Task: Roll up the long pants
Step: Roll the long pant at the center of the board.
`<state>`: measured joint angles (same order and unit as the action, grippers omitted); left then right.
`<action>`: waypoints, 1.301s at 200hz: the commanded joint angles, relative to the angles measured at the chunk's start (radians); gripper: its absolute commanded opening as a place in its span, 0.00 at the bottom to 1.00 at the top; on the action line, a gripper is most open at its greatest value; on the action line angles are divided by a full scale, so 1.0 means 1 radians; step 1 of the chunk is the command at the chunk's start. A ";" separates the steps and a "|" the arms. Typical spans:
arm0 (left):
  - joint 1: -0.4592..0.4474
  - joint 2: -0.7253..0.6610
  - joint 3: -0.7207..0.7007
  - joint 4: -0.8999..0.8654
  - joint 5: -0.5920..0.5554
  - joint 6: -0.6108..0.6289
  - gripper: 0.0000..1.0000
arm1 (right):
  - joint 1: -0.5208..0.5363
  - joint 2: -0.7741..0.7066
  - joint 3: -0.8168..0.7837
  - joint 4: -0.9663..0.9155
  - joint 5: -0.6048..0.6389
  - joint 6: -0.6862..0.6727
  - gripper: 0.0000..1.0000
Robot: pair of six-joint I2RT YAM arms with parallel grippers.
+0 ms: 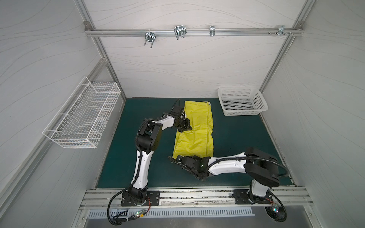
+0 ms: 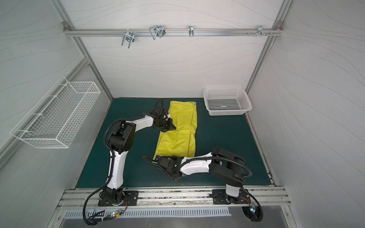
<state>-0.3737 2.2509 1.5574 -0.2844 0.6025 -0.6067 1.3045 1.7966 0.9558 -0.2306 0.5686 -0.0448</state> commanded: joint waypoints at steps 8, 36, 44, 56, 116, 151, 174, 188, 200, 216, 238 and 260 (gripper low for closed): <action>0.005 0.010 -0.061 -0.087 -0.040 0.034 0.00 | -0.045 0.060 -0.004 -0.042 0.001 -0.021 0.00; 0.005 -0.021 -0.082 -0.101 -0.054 0.046 0.00 | -0.040 -0.053 0.021 -0.135 -0.174 0.019 0.00; 0.005 -0.036 -0.101 -0.093 -0.056 0.043 0.00 | -0.044 -0.100 0.031 -0.168 -0.252 0.034 0.00; 0.004 -0.061 -0.141 -0.061 -0.055 0.031 0.00 | -0.048 -0.166 0.050 -0.214 -0.372 0.056 0.00; -0.059 -0.172 -0.287 -0.002 -0.092 0.020 0.00 | -0.118 -0.261 0.144 -0.342 -0.714 0.095 0.00; -0.088 -0.235 -0.382 0.061 -0.099 -0.019 0.00 | -0.289 -0.246 0.136 -0.327 -1.015 0.111 0.00; -0.086 -0.298 -0.424 0.061 -0.122 -0.016 0.00 | -0.371 -0.204 0.121 -0.309 -1.088 0.123 0.00; -0.086 -0.333 -0.440 0.051 -0.130 -0.015 0.00 | -0.420 -0.176 0.127 -0.301 -1.126 0.139 0.00; -0.086 -0.360 -0.452 0.040 -0.144 -0.015 0.00 | -0.458 -0.144 0.144 -0.304 -1.178 0.136 0.00; -0.085 -0.400 -0.463 0.019 -0.178 -0.015 0.00 | -0.491 -0.089 0.194 -0.351 -1.210 0.110 0.00; -0.082 -0.480 -0.458 -0.049 -0.229 -0.003 0.00 | -0.534 -0.007 0.253 -0.389 -1.240 0.095 0.00; -0.082 -0.582 -0.448 -0.138 -0.284 0.002 0.00 | -0.592 0.070 0.289 -0.381 -1.312 0.115 0.00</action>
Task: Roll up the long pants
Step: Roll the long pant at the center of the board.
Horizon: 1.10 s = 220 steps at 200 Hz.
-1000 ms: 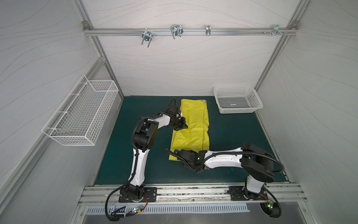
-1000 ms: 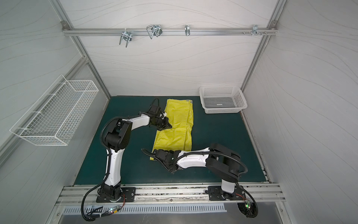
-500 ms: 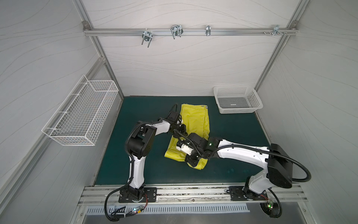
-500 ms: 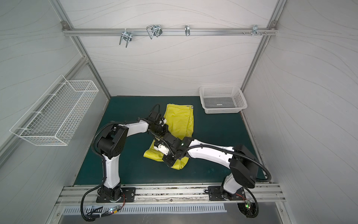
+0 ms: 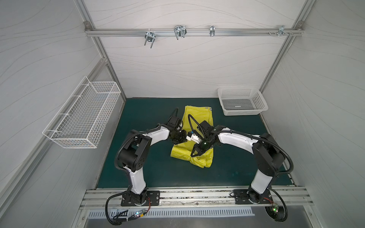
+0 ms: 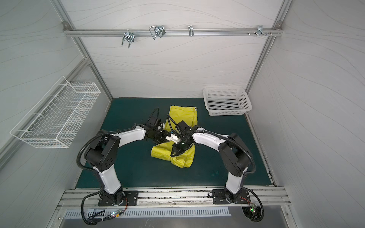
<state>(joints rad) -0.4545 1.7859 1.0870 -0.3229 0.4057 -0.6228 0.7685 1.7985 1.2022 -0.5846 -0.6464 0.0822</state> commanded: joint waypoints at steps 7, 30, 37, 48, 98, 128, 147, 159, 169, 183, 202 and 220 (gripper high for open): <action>-0.001 -0.154 0.017 -0.121 -0.106 0.015 0.00 | -0.071 0.090 0.052 -0.021 -0.118 -0.005 0.00; -0.007 -0.259 -0.028 -0.153 -0.138 0.001 0.00 | -0.092 0.130 0.081 -0.012 -0.154 -0.011 0.00; -0.013 -0.284 -0.042 -0.151 -0.141 -0.007 0.00 | -0.094 0.140 0.094 -0.023 -0.147 -0.018 0.00; -0.027 -0.312 -0.064 -0.142 -0.144 -0.020 0.00 | -0.100 0.158 0.116 -0.039 -0.134 -0.027 0.00; -0.130 -0.238 -0.133 -0.028 -0.206 -0.054 0.00 | -0.135 0.199 0.161 -0.053 -0.148 -0.023 0.00; -0.131 -0.097 -0.157 0.062 -0.220 -0.072 0.00 | -0.147 0.177 0.165 -0.065 -0.142 -0.028 0.00; -0.125 -0.021 -0.139 0.083 -0.237 -0.065 0.00 | -0.152 0.137 0.147 -0.081 -0.090 -0.037 0.04; -0.121 0.016 -0.112 0.075 -0.232 -0.057 0.00 | -0.155 0.077 0.113 -0.076 0.015 -0.020 0.12; -0.121 0.039 -0.100 0.077 -0.230 -0.053 0.00 | -0.138 -0.006 0.077 -0.076 0.154 -0.014 0.13; -0.115 0.050 -0.098 0.082 -0.223 -0.046 0.00 | -0.065 -0.155 0.024 -0.072 0.433 -0.027 0.25; -0.095 0.047 -0.108 0.103 -0.215 -0.042 0.00 | 0.075 -0.301 -0.008 -0.076 0.687 -0.072 0.41; -0.073 0.048 -0.112 0.116 -0.196 -0.039 0.00 | 0.086 -0.343 -0.022 -0.076 0.613 -0.038 0.39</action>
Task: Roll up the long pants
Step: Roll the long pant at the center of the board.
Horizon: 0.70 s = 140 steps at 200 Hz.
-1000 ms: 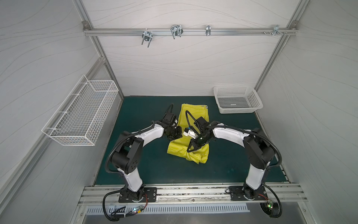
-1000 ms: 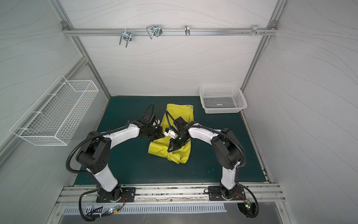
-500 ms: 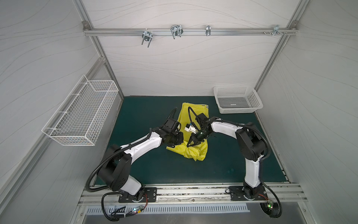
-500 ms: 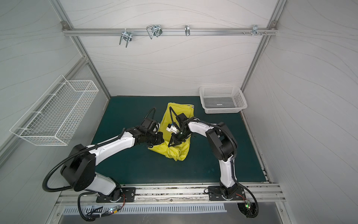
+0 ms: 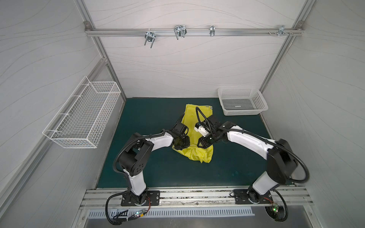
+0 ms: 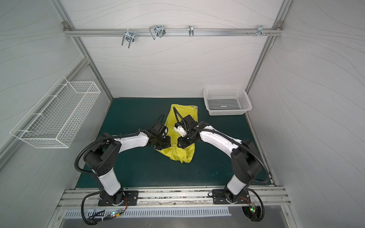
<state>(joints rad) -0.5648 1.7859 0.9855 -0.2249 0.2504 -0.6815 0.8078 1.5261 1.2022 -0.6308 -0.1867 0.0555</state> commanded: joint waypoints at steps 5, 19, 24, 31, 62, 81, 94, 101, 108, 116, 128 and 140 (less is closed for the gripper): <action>0.040 0.049 -0.009 0.018 -0.034 0.022 0.00 | 0.050 -0.065 -0.026 -0.030 0.135 -0.006 0.38; 0.048 0.051 -0.003 0.013 -0.030 0.028 0.00 | 0.070 -0.027 -0.033 -0.037 0.128 -0.009 0.34; 0.050 0.051 -0.002 0.012 -0.029 0.031 0.00 | 0.081 -0.010 -0.035 -0.041 0.128 -0.016 0.34; 0.051 0.053 0.001 0.009 -0.028 0.034 0.00 | 0.094 0.008 -0.039 -0.044 0.139 -0.018 0.33; 0.071 0.054 -0.018 0.032 -0.001 0.032 0.00 | 0.110 0.097 -0.080 -0.038 0.159 -0.022 0.30; 0.084 0.048 -0.035 0.038 0.004 0.033 0.00 | 0.109 0.150 -0.090 -0.059 0.210 -0.016 0.29; 0.095 0.044 -0.045 0.036 0.009 0.037 0.00 | 0.106 0.178 -0.098 -0.075 0.249 -0.012 0.28; 0.102 0.043 -0.050 0.036 0.009 0.037 0.00 | 0.100 0.194 -0.103 -0.076 0.262 -0.004 0.29; 0.108 0.039 -0.058 0.041 0.014 0.037 0.00 | 0.093 0.212 -0.101 -0.079 0.266 0.001 0.29; 0.115 0.038 -0.066 0.045 0.019 0.039 0.00 | 0.082 0.234 -0.101 -0.080 0.273 0.014 0.29; 0.123 0.035 -0.075 0.046 0.021 0.040 0.00 | 0.054 0.267 -0.100 -0.078 0.276 0.029 0.27; 0.127 0.036 -0.080 0.045 0.022 0.047 0.00 | 0.032 0.287 -0.083 -0.105 0.296 0.039 0.23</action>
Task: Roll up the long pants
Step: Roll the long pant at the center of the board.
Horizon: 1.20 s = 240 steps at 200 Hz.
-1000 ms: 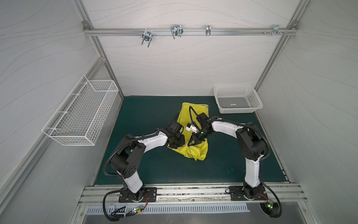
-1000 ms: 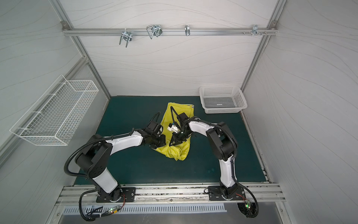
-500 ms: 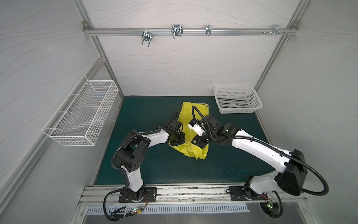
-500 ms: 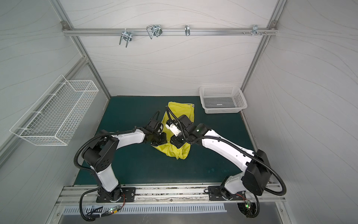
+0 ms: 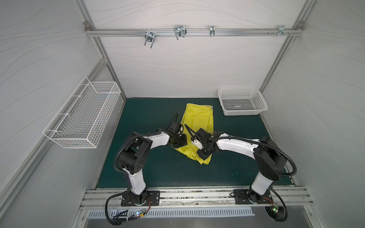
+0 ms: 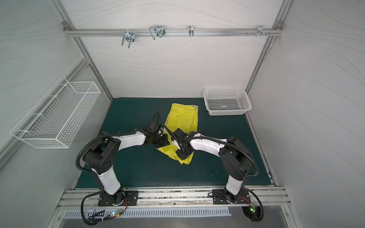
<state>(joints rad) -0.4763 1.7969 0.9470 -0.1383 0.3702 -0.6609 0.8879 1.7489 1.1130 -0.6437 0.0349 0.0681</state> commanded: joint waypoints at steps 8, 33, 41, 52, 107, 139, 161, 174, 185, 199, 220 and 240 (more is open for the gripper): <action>0.043 0.026 -0.043 -0.045 -0.096 0.030 0.00 | -0.036 0.057 0.010 -0.103 0.101 0.025 0.23; 0.046 0.031 -0.028 -0.069 -0.095 0.053 0.00 | 0.061 -0.037 0.028 -0.122 0.170 -0.009 0.33; 0.052 0.035 -0.022 -0.073 -0.095 0.055 0.00 | 0.110 -0.070 0.024 -0.110 0.212 -0.031 0.43; 0.061 0.041 -0.021 -0.067 -0.082 0.057 0.00 | 0.172 -0.108 0.016 -0.091 0.260 -0.060 0.51; 0.096 0.062 -0.010 -0.050 -0.008 0.067 0.00 | 0.331 -0.204 -0.074 0.013 0.394 -0.104 0.54; 0.103 0.065 -0.010 -0.050 0.007 0.076 0.00 | 0.334 -0.133 -0.082 0.052 0.401 -0.137 0.59; 0.117 0.070 -0.020 -0.027 0.044 0.069 0.00 | 0.327 -0.047 -0.045 0.070 0.398 -0.150 0.61; 0.127 0.069 -0.028 -0.015 0.062 0.062 0.00 | 0.320 -0.001 -0.024 0.078 0.387 -0.157 0.64; 0.133 0.067 -0.032 -0.011 0.076 0.060 0.00 | 0.318 0.033 -0.007 0.078 0.382 -0.159 0.65; 0.139 0.062 -0.037 -0.005 0.092 0.060 0.00 | 0.314 0.066 0.002 0.093 0.386 -0.162 0.65; 0.140 0.054 -0.043 -0.003 0.102 0.060 0.00 | 0.285 0.102 0.004 0.127 0.419 -0.157 0.65; 0.140 0.047 -0.052 -0.001 0.109 0.063 0.00 | 0.240 0.127 0.006 0.171 0.449 -0.161 0.63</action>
<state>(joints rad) -0.3466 1.8210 0.9276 -0.0910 0.5262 -0.6125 1.1866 1.8164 1.1183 -0.5484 0.4339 -0.0727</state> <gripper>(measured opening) 0.050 0.643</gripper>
